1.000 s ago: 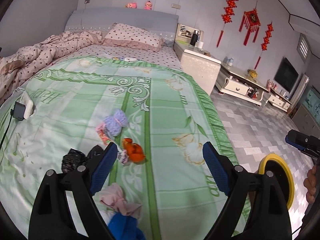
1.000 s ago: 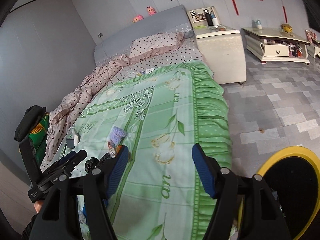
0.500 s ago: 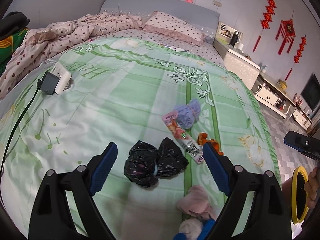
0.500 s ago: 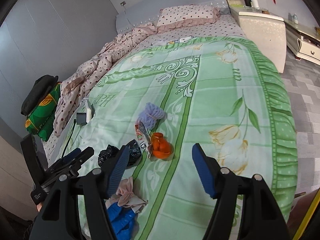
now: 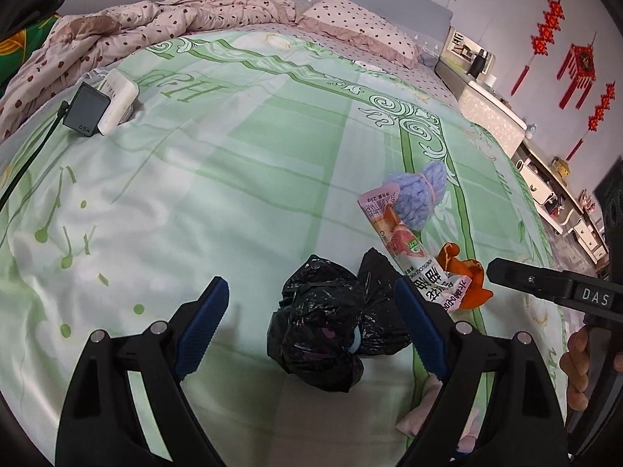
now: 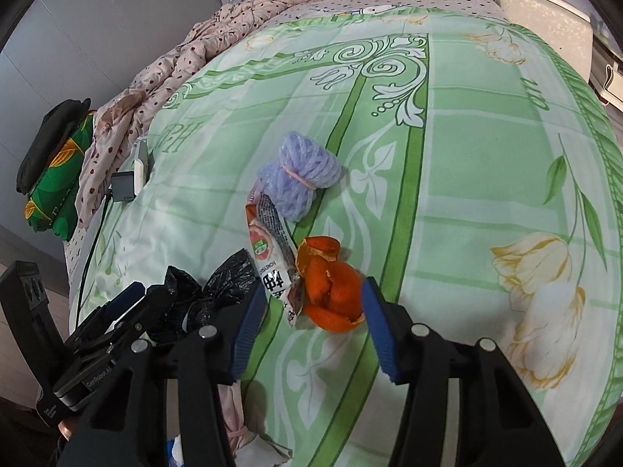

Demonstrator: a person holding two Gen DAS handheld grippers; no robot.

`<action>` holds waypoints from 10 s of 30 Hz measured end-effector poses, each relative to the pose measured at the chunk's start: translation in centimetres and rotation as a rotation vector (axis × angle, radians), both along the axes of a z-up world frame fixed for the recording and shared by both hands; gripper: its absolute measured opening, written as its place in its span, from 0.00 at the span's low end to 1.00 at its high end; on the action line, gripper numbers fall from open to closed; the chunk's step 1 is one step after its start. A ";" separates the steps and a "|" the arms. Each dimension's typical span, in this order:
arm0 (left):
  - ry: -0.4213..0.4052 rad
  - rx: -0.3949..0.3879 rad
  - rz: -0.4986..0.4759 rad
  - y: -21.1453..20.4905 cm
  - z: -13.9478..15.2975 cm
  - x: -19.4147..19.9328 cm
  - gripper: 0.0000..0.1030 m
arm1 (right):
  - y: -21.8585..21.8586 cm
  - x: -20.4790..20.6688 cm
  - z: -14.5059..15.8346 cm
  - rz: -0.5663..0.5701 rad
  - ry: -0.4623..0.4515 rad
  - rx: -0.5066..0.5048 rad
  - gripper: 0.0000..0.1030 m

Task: Collect trash
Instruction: 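Move both tools back over the black bags and orange peel on the bedspread, then grasp the black plastic bags with the left gripper while the right gripper grasps the orange peel, then carry the black bags and orange peel over the yellow bin and open both grippers, then move both tools back over the pink cloth and lavender mesh net, then grasp the pink cloth with the left gripper while the right gripper grasps the lavender mesh net, then carry the pink cloth and mesh net over the yellow bin and open both grippers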

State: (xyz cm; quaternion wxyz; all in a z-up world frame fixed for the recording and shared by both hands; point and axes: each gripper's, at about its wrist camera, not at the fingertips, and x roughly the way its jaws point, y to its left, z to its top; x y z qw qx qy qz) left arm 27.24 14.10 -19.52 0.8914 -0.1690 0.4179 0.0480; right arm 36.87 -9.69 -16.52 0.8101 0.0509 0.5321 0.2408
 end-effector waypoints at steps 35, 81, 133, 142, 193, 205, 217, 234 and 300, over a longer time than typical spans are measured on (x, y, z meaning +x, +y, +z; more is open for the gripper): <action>-0.021 0.000 -0.115 -2.9 1.2 0.2 0.26 | -2.6 -0.5 1.5 -0.052 -0.039 0.054 0.23; -0.402 0.028 -0.477 -28.5 26.3 -12.4 0.26 | -31.7 -20.9 23.7 -0.398 -0.483 0.157 0.23; -0.108 -0.024 -0.887 -54.3 9.0 -10.6 0.30 | -50.6 -23.4 9.4 -0.743 -0.240 0.123 0.25; -0.112 -0.034 -0.871 -53.5 9.4 -10.7 0.39 | -51.0 -23.7 9.7 -0.775 -0.244 0.114 0.29; -0.217 0.073 -0.339 -15.9 13.7 -8.7 0.85 | -22.0 -10.7 16.0 -0.299 -0.268 0.126 0.62; -0.120 0.032 -0.265 -8.3 8.9 -8.2 0.85 | -9.9 -5.2 12.4 -0.154 -0.170 0.116 0.62; -0.043 -0.080 -0.298 -7.9 3.6 -6.5 0.85 | -2.0 1.4 5.8 -0.085 -0.018 0.095 0.62; 0.040 -0.154 -0.356 -8.3 -0.3 -4.4 0.62 | 4.2 8.9 -1.7 -0.087 0.105 0.078 0.62; -0.257 0.015 -0.373 -18.5 19.8 -11.9 0.27 | -18.8 -11.2 21.6 -0.179 -0.335 0.201 0.26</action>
